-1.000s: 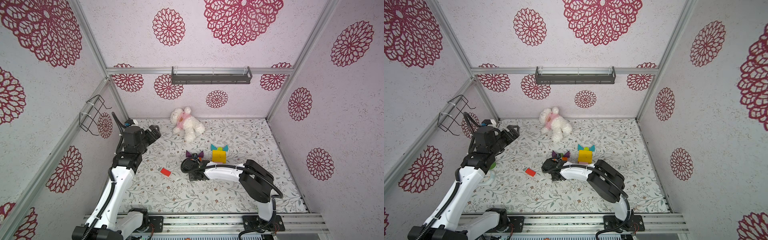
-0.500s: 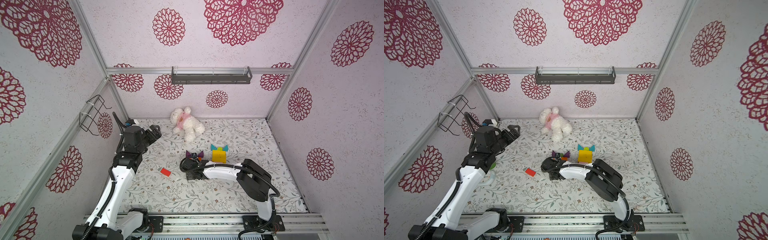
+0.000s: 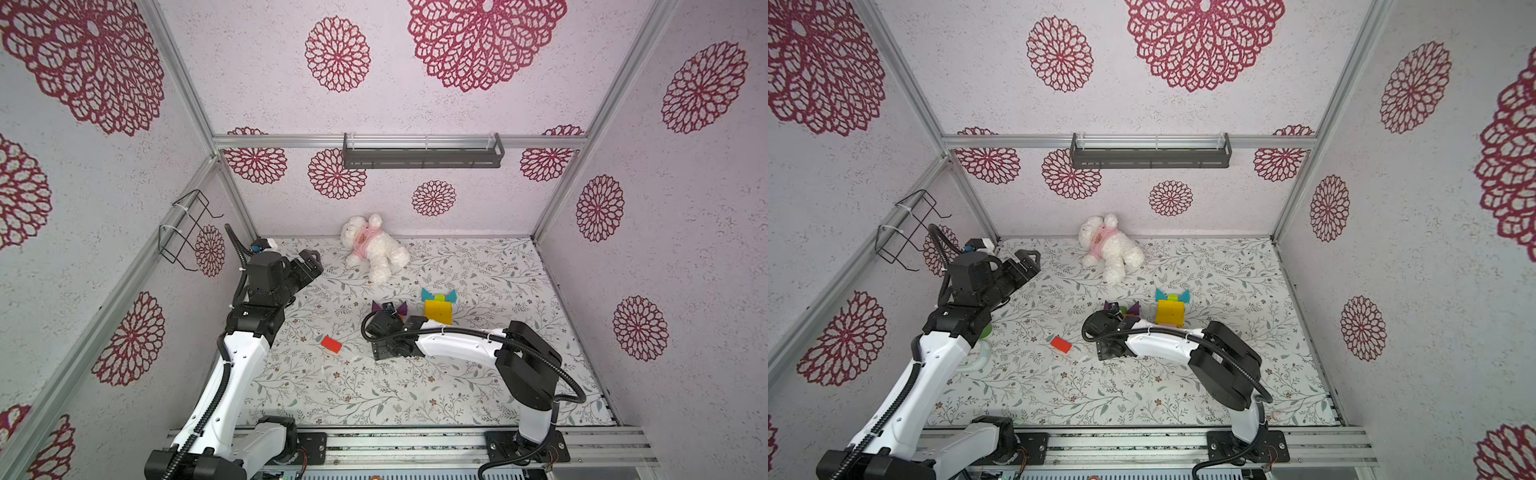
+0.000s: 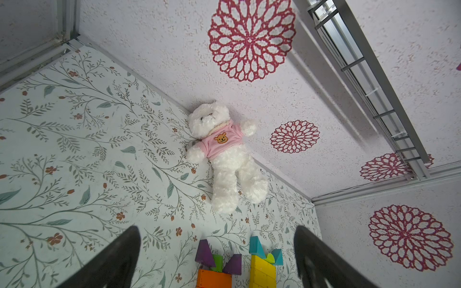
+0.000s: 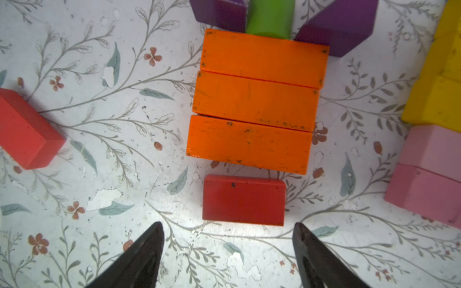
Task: Assemble a carrot with building blocks
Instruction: Assemble the building block at the center of the board.
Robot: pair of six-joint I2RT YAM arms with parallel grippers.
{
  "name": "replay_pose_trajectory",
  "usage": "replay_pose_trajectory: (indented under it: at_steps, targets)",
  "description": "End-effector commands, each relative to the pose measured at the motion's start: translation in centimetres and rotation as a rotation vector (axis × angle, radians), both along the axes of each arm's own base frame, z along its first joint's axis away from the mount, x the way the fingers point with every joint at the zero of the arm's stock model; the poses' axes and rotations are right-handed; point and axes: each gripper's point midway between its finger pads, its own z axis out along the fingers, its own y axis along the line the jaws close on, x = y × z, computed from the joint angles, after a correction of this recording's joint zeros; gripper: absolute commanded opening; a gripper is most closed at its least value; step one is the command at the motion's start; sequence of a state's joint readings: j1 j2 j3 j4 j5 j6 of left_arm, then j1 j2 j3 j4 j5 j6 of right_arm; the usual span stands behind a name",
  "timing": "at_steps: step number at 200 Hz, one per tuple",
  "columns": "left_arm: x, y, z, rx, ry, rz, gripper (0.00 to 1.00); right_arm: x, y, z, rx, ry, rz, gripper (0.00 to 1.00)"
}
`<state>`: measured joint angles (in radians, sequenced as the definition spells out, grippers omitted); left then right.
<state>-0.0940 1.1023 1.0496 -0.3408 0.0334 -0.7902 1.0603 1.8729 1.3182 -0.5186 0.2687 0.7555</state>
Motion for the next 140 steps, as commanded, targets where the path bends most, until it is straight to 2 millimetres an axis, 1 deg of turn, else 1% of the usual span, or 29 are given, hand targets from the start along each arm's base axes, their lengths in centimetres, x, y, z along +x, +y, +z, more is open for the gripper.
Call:
replay_pose_trajectory:
  at_steps: [1, 25, 42, 65, 96, 117, 140]
  targets:
    - [0.2, -0.4, 0.3, -0.007, -0.020, -0.008, 0.98, -0.6, -2.0, 0.5, -0.065, 0.013, 0.056, 0.77]
    - [0.5, -1.0, 0.0, -0.026, -0.009, -0.033, 0.98, -1.0, -3.0, -0.5, -0.104, 0.033, 0.064, 0.71]
    - [0.6, -1.0, -0.1, -0.027, -0.004, -0.036, 0.97, -1.2, -3.5, -1.2, -0.121, 0.046, 0.063, 0.69]
    - [0.6, -0.9, -0.2, -0.025, -0.002, -0.031, 0.98, -0.8, -3.7, -1.6, -0.131, 0.039, 0.049, 0.66]
    - [0.7, -0.9, -0.4, -0.020, 0.003, -0.029, 0.97, 0.0, -3.3, -2.1, -0.128, 0.042, 0.045, 0.63]
    - [0.7, -0.8, -0.4, -0.013, 0.002, -0.026, 0.97, -0.1, -2.8, -2.6, -0.126, 0.056, 0.055, 0.62]
    - [0.7, -0.9, -0.4, -0.015, 0.002, -0.026, 0.97, 0.0, -2.8, -2.7, -0.127, 0.060, 0.055, 0.62]
